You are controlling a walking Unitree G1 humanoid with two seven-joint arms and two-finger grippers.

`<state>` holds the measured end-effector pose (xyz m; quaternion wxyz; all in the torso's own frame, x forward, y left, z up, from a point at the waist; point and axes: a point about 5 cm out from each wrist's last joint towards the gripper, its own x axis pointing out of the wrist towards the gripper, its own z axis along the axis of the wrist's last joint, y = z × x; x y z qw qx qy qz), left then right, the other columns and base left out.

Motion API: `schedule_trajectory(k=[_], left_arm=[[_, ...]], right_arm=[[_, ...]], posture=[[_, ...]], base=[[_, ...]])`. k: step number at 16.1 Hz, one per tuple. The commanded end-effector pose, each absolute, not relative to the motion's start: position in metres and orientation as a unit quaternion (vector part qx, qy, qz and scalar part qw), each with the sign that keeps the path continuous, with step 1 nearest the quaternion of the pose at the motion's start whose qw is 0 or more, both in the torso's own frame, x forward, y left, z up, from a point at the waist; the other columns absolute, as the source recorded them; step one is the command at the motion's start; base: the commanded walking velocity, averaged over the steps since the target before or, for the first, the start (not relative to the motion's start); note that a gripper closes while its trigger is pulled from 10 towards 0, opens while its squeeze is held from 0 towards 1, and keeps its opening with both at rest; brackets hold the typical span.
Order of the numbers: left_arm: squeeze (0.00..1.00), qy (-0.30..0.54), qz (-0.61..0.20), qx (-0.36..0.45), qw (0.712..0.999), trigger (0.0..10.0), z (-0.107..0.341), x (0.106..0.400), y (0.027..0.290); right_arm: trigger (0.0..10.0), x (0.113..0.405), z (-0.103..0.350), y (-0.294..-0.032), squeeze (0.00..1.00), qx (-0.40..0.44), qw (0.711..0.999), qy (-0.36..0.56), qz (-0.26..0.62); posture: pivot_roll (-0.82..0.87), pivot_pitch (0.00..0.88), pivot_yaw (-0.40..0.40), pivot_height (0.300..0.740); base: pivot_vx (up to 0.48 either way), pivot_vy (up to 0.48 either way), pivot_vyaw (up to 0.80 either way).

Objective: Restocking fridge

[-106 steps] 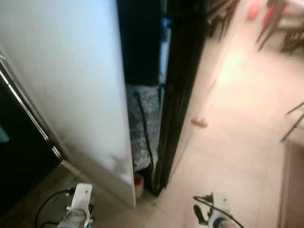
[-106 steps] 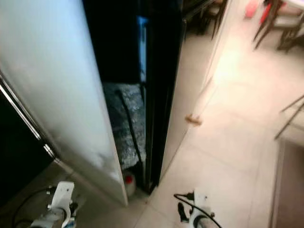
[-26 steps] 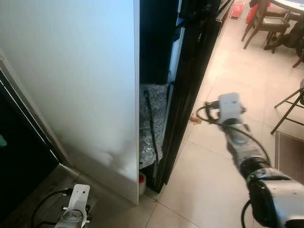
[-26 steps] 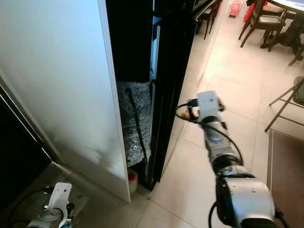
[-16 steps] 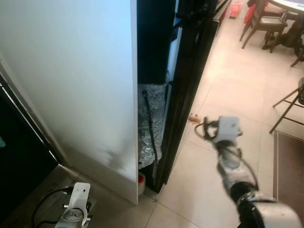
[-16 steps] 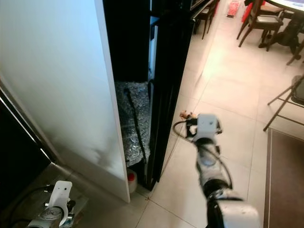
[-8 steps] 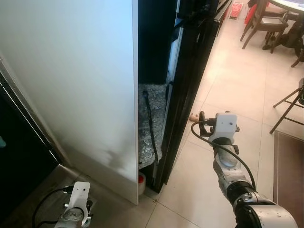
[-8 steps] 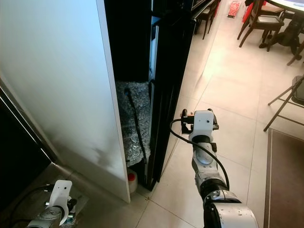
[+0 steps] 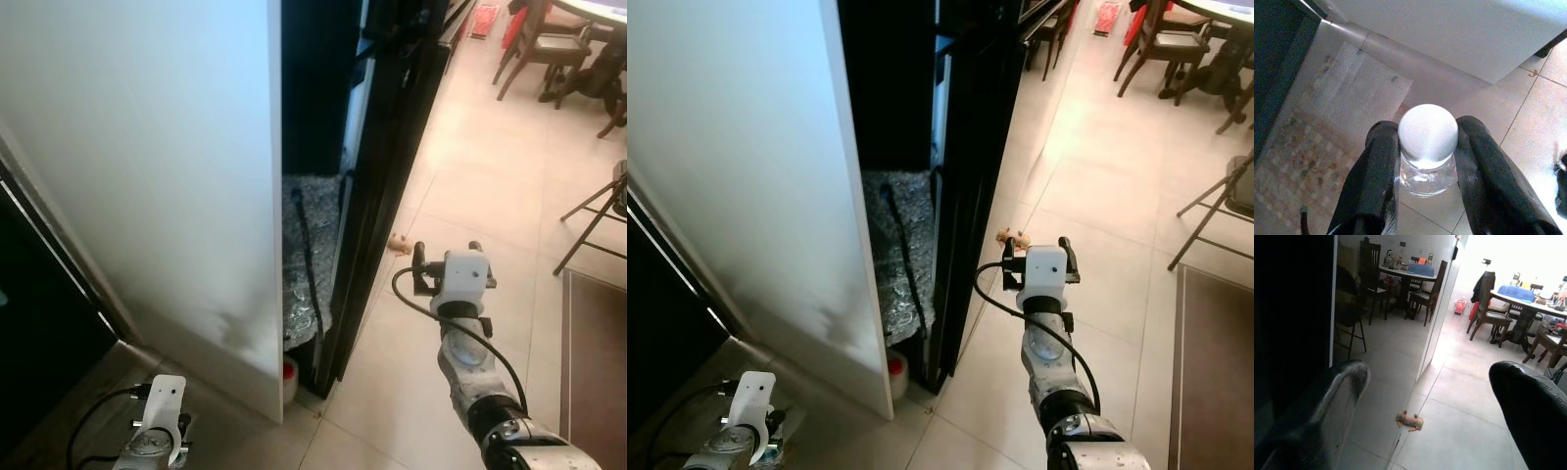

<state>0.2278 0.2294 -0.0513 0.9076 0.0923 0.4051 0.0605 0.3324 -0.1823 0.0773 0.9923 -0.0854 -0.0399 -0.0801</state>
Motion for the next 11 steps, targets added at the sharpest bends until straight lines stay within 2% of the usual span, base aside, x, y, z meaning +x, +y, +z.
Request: schedule_trajectory(k=[1, 5, 8, 11], left_arm=[[0.0, 0.404, 0.061, 0.088, 0.909, 10.0, -0.052, 0.227, 0.228], [0.0, 0.402, 0.062, 0.088, 0.909, 10.0, -0.052, 0.227, 0.228], [0.0, 0.402, 0.061, 0.088, 0.909, 10.0, -0.053, 0.226, 0.227], [0.0, 0.4, 0.06, 0.091, 0.91, 10.0, -0.052, 0.227, 0.227]], right_arm=[[10.0, 0.333, 0.083, -0.178, 0.0, -0.101, 0.99, -0.061, -0.073], [10.0, 0.342, 0.108, -0.168, 0.0, -0.099, 0.986, -0.124, -0.06], [10.0, 0.341, 0.105, -0.165, 0.0, -0.101, 0.986, -0.12, -0.055], [10.0, 0.339, 0.102, -0.167, 0.0, -0.101, 0.987, -0.114, -0.055]], posture=[[0.04, 0.02, -0.049, 0.74], [0.03, 0.018, -0.054, 0.74], [0.03, 0.015, -0.055, 0.74], [0.03, 0.007, -0.053, 0.74]], base=[[0.244, 0.0, 0.0], [0.242, 0.0, 0.0], [0.242, 0.0, 0.0], [0.0, 0.0, 0.0]])
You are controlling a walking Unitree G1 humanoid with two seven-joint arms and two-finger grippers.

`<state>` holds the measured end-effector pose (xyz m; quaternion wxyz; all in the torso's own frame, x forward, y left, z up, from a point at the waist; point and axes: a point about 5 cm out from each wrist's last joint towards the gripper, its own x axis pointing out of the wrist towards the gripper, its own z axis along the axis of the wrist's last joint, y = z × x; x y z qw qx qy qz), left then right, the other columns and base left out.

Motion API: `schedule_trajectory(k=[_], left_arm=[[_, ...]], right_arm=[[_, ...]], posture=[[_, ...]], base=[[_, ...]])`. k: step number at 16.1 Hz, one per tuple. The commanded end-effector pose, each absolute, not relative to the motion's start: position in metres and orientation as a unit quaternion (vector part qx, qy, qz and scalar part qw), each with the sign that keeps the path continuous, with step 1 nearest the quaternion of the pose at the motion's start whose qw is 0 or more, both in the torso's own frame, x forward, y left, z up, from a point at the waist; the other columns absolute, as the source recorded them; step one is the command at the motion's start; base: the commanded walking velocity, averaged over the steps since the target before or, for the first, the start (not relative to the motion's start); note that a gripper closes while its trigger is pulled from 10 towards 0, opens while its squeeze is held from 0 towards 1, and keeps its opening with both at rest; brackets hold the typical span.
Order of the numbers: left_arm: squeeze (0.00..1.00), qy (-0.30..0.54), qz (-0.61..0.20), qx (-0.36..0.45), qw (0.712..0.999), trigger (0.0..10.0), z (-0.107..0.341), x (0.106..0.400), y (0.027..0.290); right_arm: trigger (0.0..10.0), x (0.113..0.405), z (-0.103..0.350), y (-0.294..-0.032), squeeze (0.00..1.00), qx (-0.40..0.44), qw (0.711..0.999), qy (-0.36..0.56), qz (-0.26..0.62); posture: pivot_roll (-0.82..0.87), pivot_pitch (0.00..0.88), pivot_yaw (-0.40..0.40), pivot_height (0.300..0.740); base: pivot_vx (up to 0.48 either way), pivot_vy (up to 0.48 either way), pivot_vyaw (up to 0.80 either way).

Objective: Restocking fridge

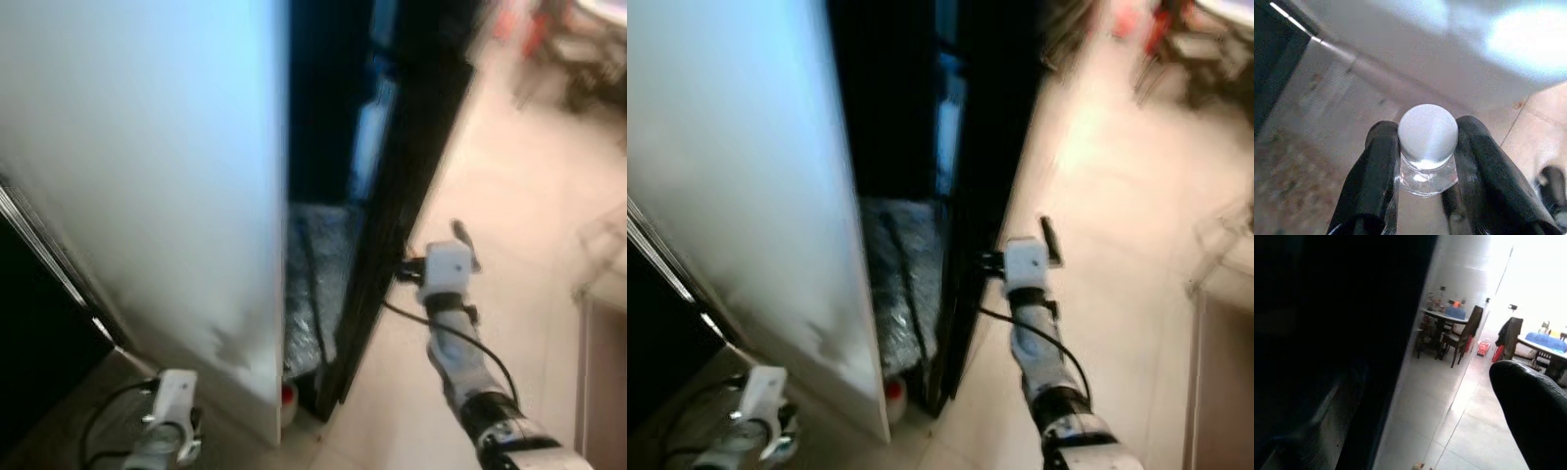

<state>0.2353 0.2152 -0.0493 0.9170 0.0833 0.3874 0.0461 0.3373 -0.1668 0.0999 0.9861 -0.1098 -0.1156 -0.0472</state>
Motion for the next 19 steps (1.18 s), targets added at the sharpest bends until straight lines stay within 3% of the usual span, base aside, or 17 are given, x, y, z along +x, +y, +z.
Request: schedule_trajectory(k=[1, 19], left_arm=[[0.0, 0.401, 0.061, 0.095, 0.909, 10.0, -0.052, 0.226, 0.228], [0.0, 0.402, 0.066, 0.097, 0.908, 10.0, -0.052, 0.228, 0.229]], right_arm=[[10.0, 0.339, 0.101, -0.167, 0.0, -0.101, 0.987, -0.113, -0.056], [10.0, 0.361, 0.113, -0.199, 0.0, -0.096, 0.989, -0.04, -0.106]], posture=[[0.03, 0.004, -0.052, 0.74], [0.04, 0.015, -0.051, 0.74]], base=[[0.0, 0.0, 0.0], [0.0, 0.0, 0.0]])
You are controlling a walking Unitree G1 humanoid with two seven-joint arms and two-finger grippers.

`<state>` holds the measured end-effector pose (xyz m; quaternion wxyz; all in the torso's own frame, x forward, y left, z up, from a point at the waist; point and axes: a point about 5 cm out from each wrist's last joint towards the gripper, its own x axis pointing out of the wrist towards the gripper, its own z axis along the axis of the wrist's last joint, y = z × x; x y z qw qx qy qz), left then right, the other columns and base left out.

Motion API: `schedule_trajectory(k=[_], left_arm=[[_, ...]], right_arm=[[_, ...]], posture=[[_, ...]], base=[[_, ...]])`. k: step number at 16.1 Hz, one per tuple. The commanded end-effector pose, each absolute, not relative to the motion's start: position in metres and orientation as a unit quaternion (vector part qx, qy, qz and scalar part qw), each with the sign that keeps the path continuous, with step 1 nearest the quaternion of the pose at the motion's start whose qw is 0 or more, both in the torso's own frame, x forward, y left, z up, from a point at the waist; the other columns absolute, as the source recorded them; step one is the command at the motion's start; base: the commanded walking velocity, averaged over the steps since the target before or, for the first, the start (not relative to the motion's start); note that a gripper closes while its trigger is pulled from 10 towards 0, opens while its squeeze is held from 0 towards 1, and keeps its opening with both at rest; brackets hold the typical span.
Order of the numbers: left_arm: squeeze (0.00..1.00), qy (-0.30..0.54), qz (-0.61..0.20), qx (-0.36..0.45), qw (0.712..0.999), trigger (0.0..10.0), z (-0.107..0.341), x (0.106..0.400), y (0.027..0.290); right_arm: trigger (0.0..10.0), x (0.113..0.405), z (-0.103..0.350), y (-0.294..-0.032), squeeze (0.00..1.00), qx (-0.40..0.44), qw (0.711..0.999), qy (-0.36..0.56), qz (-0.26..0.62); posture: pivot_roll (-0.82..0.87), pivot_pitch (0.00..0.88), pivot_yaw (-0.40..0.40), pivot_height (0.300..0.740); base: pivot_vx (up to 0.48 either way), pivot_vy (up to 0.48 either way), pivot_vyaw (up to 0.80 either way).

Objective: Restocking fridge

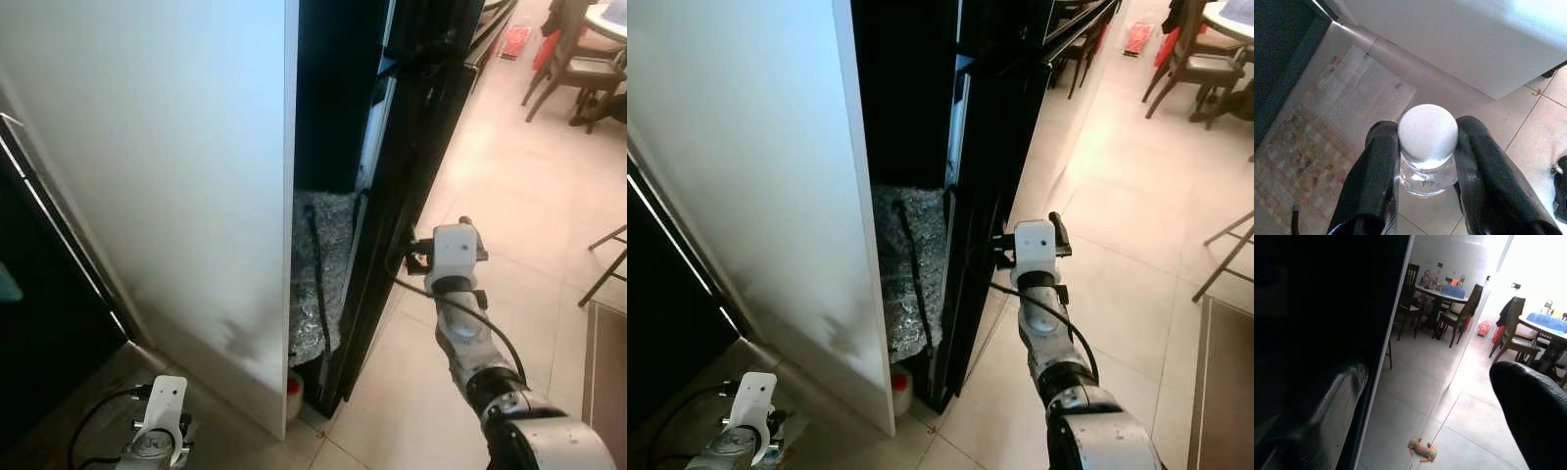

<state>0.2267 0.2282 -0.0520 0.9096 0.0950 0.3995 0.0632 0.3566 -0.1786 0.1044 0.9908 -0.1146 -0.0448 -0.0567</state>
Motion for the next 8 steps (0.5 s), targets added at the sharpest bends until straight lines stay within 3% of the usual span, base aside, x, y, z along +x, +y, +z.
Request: schedule_trajectory(k=[1, 8], left_arm=[[0.0, 0.402, 0.066, 0.096, 0.908, 10.0, -0.052, 0.228, 0.229], [0.0, 0.402, 0.064, 0.097, 0.908, 10.0, -0.051, 0.228, 0.229]], right_arm=[[10.0, 0.362, 0.116, -0.201, 0.0, -0.098, 0.988, -0.043, -0.113], [10.0, 0.344, 0.102, -0.235, 0.0, -0.135, 0.967, -0.028, -0.212]], posture=[[0.04, 0.015, -0.051, 0.74], [0.04, 0.018, -0.051, 0.74]], base=[[0.0, 0.0, 0.0], [0.0, 0.0, 0.0]])
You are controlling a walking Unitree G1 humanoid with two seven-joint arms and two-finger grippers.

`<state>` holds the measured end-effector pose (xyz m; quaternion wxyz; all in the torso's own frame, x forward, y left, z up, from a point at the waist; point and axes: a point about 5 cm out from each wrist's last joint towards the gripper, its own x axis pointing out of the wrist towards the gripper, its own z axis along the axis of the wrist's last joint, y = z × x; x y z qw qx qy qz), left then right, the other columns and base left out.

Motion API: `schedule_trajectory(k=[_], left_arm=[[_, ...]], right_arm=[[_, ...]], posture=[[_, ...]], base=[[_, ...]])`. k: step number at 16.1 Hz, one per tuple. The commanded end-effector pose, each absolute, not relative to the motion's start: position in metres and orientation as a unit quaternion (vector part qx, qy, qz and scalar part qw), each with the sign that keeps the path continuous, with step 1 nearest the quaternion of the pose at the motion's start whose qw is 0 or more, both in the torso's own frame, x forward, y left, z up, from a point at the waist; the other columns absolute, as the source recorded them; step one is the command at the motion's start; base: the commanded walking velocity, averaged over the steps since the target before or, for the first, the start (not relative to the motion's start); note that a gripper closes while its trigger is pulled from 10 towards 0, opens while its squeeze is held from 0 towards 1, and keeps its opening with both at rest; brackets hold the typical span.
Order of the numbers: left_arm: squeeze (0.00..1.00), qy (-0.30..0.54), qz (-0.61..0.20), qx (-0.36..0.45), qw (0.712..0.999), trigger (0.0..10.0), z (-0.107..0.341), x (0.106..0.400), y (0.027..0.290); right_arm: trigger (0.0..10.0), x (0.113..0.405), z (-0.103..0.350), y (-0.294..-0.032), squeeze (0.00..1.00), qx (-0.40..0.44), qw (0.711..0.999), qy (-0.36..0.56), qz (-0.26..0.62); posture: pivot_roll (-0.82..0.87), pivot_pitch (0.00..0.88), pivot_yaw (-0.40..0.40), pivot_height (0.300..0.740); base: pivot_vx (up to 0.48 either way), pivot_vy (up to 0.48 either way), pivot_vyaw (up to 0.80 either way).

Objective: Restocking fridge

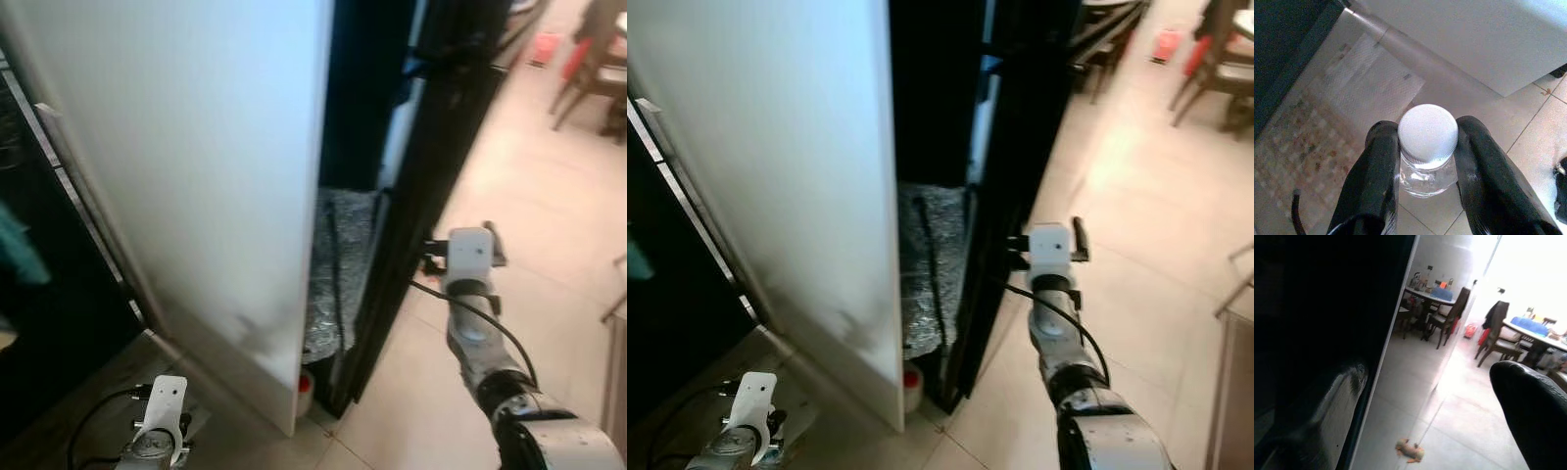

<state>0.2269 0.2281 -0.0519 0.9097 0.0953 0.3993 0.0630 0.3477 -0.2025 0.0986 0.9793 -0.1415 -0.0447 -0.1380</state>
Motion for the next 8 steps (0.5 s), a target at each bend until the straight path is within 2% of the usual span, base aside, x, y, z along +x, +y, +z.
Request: schedule_trajectory(k=[1, 4, 8], left_arm=[[0.0, 0.402, 0.064, 0.098, 0.908, 10.0, -0.051, 0.228, 0.229], [0.0, 0.402, 0.063, 0.099, 0.908, 10.0, -0.051, 0.228, 0.229], [0.0, 0.402, 0.062, 0.1, 0.908, 10.0, -0.051, 0.228, 0.229]], right_arm=[[10.0, 0.338, 0.099, -0.245, 0.0, -0.136, 0.959, -0.028, -0.247], [10.0, 0.329, 0.096, -0.258, 0.0, -0.158, 0.942, -0.029, -0.294], [10.0, 0.321, 0.082, -0.258, 0.0, -0.144, 0.939, -0.007, -0.311]], posture=[[0.04, 0.018, -0.051, 0.74], [0.04, 0.019, -0.05, 0.74], [0.04, 0.018, -0.053, 0.74]], base=[[0.0, 0.0, 0.0], [0.0, 0.0, 0.0], [0.0, 0.0, 0.0]])
